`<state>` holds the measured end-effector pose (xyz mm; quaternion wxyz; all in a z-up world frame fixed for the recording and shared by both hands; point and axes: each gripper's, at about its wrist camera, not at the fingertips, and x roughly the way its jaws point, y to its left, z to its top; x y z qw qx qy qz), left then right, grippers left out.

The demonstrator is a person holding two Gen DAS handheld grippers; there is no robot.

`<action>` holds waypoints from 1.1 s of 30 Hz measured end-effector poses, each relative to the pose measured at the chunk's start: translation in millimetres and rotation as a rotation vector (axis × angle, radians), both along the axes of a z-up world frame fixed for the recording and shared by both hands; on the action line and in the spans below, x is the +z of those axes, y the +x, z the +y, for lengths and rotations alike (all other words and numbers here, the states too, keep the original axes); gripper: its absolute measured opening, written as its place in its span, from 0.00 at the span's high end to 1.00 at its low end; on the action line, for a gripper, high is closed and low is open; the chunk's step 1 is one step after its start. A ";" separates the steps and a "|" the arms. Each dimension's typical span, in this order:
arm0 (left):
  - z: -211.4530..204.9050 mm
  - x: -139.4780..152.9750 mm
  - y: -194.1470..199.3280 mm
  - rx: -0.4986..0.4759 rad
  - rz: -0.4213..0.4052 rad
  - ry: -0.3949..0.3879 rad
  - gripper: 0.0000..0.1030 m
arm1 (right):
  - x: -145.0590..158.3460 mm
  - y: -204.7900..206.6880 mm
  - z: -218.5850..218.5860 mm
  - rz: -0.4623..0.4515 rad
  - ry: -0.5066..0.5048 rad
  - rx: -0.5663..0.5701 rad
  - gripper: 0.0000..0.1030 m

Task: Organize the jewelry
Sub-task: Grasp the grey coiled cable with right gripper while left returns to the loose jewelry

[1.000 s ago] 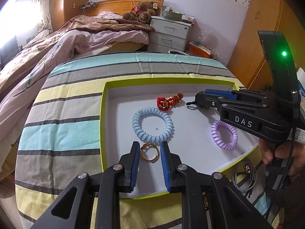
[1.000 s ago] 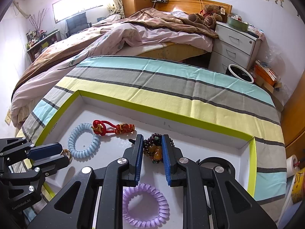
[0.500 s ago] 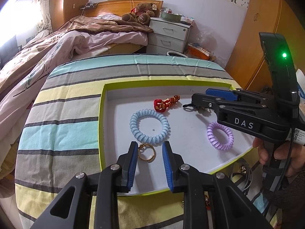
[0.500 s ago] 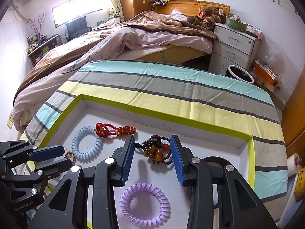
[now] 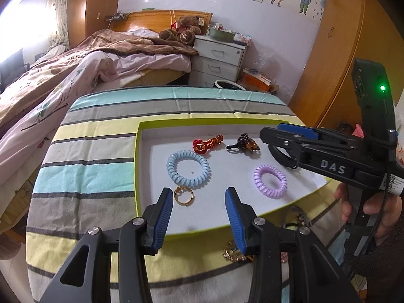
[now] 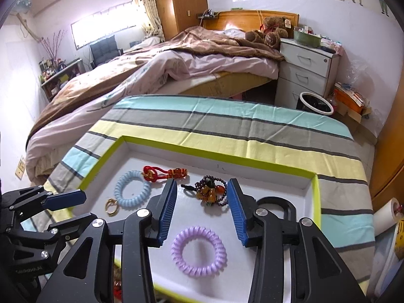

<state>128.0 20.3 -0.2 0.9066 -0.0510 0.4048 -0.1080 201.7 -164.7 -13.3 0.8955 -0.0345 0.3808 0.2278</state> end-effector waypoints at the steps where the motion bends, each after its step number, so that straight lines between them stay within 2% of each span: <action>1: -0.2 1.1 -2.8 -0.001 -0.001 -0.001 0.59 | 2.8 -4.5 -2.5 -0.006 0.008 -0.002 0.56; 9: 5.8 3.1 -35.4 0.005 -0.012 -0.020 0.58 | 12.3 -50.2 -32.7 -0.026 0.085 -0.042 0.56; 17: 7.8 0.9 -56.3 0.008 -0.003 -0.050 0.58 | -1.5 -82.8 -57.2 0.022 0.101 -0.118 0.54; 25: 5.5 -1.9 -68.0 -0.002 0.005 -0.061 0.58 | -25.4 -82.7 -56.1 0.124 0.114 -0.106 0.54; 33: 12.8 -7.1 -67.4 0.010 0.018 -0.067 0.58 | -43.9 -81.3 -39.3 0.163 0.042 -0.099 0.54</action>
